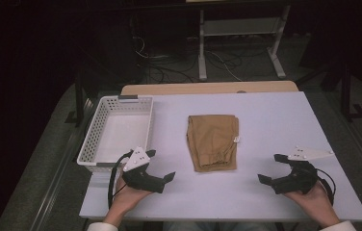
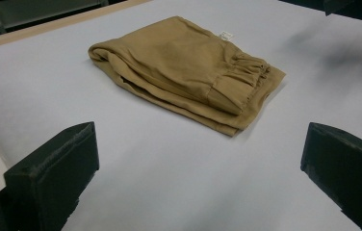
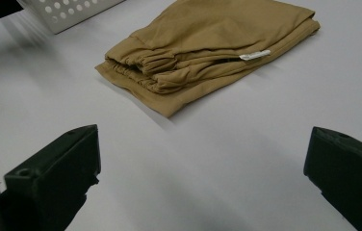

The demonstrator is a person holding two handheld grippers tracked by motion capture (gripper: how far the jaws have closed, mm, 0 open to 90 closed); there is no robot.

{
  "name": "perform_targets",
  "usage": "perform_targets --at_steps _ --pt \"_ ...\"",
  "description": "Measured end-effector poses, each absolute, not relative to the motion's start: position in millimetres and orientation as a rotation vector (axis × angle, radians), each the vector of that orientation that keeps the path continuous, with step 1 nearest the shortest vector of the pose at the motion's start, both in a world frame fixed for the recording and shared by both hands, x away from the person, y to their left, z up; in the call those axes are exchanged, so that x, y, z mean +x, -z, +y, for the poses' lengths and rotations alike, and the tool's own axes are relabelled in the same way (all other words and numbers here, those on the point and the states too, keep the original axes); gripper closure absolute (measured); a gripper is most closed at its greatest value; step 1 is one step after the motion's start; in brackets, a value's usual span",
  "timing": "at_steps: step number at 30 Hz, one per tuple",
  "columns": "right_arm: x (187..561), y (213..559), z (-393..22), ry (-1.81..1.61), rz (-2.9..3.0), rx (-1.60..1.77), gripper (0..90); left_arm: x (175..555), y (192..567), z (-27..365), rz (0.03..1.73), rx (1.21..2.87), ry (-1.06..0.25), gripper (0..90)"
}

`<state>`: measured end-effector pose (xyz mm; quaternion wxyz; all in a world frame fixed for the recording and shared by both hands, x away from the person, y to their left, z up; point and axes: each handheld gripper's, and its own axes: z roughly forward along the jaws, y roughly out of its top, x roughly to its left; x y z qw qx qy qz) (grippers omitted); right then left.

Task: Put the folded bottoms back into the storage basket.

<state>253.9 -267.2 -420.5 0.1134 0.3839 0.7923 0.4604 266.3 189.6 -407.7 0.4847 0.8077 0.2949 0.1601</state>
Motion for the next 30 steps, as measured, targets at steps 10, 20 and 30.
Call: perform_targets --at_steps 10,20,30 --pt "251.7 419.3 -269.8 -1.344 2.313 1.133 0.0 265.5 407.9 188.8 0.718 1.971 -0.388 0.7" --pt "250.0 416.4 -273.4 -1.348 2.296 1.137 0.0 266.5 406.5 187.9 0.728 1.975 -0.403 0.7" --pt "251.3 412.7 -271.9 -1.344 2.302 1.145 0.0 267.6 404.5 182.3 0.733 1.999 -0.403 0.7"
